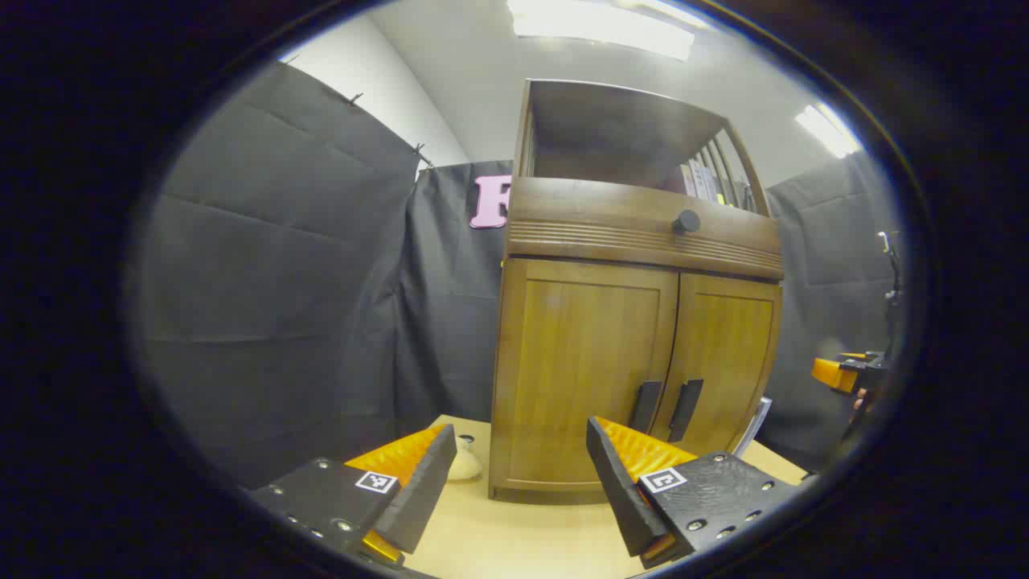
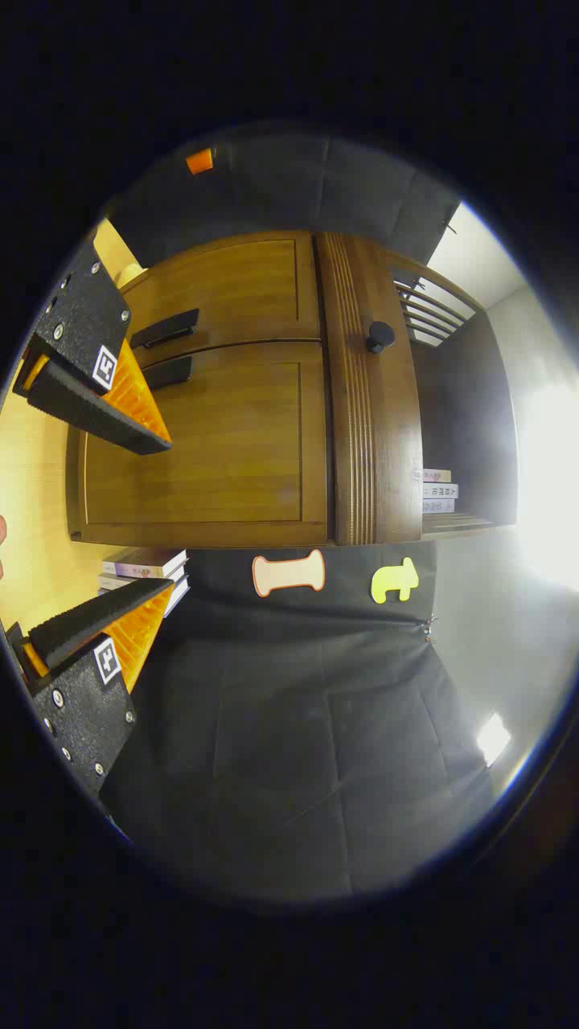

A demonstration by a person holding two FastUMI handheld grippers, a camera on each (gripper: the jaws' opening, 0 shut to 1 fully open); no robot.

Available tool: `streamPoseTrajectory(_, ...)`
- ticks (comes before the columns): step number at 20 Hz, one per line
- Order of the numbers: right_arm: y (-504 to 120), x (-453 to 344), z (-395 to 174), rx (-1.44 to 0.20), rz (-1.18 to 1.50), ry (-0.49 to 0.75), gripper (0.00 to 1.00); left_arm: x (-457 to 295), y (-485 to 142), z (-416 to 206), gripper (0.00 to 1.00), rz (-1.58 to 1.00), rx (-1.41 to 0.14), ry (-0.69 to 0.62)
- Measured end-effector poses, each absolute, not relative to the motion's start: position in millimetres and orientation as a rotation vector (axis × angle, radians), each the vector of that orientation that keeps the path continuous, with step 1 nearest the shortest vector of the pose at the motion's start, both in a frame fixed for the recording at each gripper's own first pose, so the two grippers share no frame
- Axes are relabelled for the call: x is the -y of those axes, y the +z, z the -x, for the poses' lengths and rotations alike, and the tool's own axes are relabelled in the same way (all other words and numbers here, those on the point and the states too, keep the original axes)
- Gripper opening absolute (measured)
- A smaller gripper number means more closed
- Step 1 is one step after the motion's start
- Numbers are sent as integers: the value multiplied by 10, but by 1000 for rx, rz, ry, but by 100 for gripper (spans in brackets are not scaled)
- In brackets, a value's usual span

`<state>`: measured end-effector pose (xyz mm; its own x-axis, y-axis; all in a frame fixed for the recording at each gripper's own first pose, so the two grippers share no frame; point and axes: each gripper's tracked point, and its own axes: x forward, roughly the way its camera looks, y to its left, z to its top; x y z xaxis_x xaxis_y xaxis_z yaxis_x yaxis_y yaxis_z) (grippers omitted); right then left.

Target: Open the right door of the double-door shoe cabinet with the right hand, and open the left door with the left hand.

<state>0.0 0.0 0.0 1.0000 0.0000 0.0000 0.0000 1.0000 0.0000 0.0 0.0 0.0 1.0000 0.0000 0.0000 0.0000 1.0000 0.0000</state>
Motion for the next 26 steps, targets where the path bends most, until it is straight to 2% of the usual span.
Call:
streamPoseTrajectory(3,-5,-41,33,8,-14,4,96,-26,-7,29,96,-8,3,0)
streamPoseTrajectory(4,-16,-62,60,5,-15,10,96,-42,-9,29,89,-13,0,3)
streamPoseTrajectory(5,-3,-62,83,7,-11,9,96,-28,7,32,96,-19,2,1)
streamPoseTrajectory(6,22,-60,102,12,-5,6,96,3,35,40,89,-23,8,-7)
streamPoseTrajectory(10,2,-117,117,10,-2,11,96,88,16,28,97,-32,9,-26)
streamPoseTrajectory(11,6,-111,127,10,-2,11,95,97,7,30,93,-31,9,-30)
streamPoseTrajectory(12,4,-125,141,12,-1,14,95,98,2,30,96,-28,7,-32)
streamPoseTrajectory(14,-2,-169,153,10,2,23,95,113,-46,40,96,-23,1,-38)
streamPoseTrajectory(15,-19,-197,159,7,6,29,95,128,-63,43,93,-22,-2,-38)
streamPoseTrajectory(19,-33,-313,124,2,25,49,95,97,-174,65,93,-8,-14,-27)
streamPoseTrajectory(21,-25,-367,78,1,22,56,95,103,-203,79,97,15,-25,-29)
streamPoseTrajectory(22,-20,-386,49,-2,18,61,95,89,-205,78,93,16,-25,-26)
streamPoseTrajectory(23,-10,-417,15,-3,13,65,95,73,-211,88,97,10,-25,-18)
streamPoseTrajectory(26,33,-550,-85,-3,5,90,96,75,-225,107,89,-1,-33,-4)
